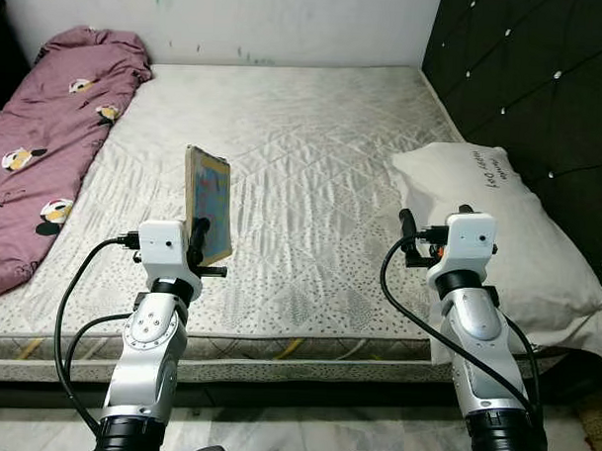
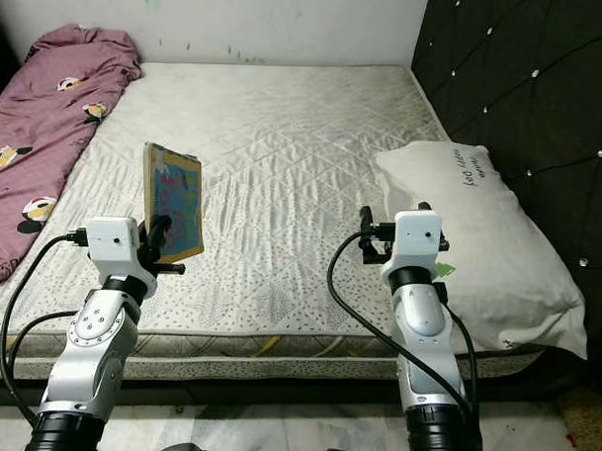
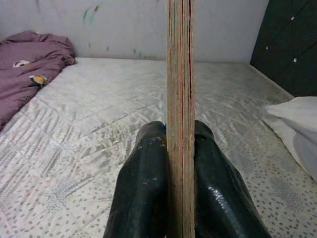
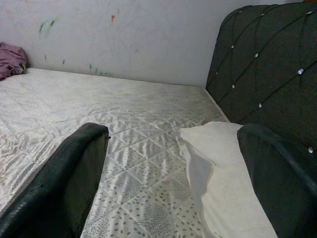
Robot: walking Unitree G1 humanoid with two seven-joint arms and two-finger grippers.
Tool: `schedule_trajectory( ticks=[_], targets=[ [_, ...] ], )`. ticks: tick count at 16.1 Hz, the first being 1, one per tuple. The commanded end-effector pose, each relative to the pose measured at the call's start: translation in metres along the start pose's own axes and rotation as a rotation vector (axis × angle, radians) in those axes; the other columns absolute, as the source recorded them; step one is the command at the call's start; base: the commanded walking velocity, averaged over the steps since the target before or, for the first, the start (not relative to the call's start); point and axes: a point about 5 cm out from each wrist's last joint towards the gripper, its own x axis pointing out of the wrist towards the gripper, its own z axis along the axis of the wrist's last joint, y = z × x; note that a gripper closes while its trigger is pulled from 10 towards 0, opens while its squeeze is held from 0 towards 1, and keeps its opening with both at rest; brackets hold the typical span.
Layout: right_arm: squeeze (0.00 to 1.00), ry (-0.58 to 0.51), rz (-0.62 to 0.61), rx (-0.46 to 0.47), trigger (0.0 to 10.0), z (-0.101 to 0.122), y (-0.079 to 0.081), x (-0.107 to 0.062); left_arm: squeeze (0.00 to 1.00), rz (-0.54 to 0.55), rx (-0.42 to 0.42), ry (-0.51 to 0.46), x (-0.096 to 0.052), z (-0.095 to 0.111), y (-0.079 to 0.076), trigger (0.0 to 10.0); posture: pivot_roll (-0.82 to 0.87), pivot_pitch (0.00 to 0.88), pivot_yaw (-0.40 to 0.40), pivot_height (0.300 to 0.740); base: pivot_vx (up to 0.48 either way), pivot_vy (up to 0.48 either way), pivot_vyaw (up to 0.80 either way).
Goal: Clean up the room
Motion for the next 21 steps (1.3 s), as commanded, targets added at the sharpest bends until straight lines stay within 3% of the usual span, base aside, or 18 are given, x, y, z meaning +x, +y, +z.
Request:
schedule_trajectory(
  ticks=[1, 14, 21],
  targets=[
    [0.0, 0.003, 0.003, -0.002, 10.0, -0.0003, 0.0005, 0.0007, 0.0, -0.004, 0.008, -0.042, 0.0008, 0.0097, 0.0015, 10.0, -0.03, 0.0, 0.029, 0.74, 0.0, 0.0, 0.0],
    [0.0, 0.029, 0.02, -0.001, 10.0, -0.008, 0.0042, -0.0057, 0.0, 0.048, 0.029, -0.031, -0.0067, 0.0047, 0.01, 10.0, -0.02, 0.0, 0.021, 0.74, 0.0, 0.0, 0.0],
    [0.0, 0.025, 0.016, -0.007, 10.0, -0.0066, 0.0025, -0.0043, 0.0, 0.034, 0.02, -0.031, -0.006, 0.0054, 0.0083, 10.0, -0.02, 0.0, 0.023, 0.74, 0.0, -0.428, 0.0]
  ],
)
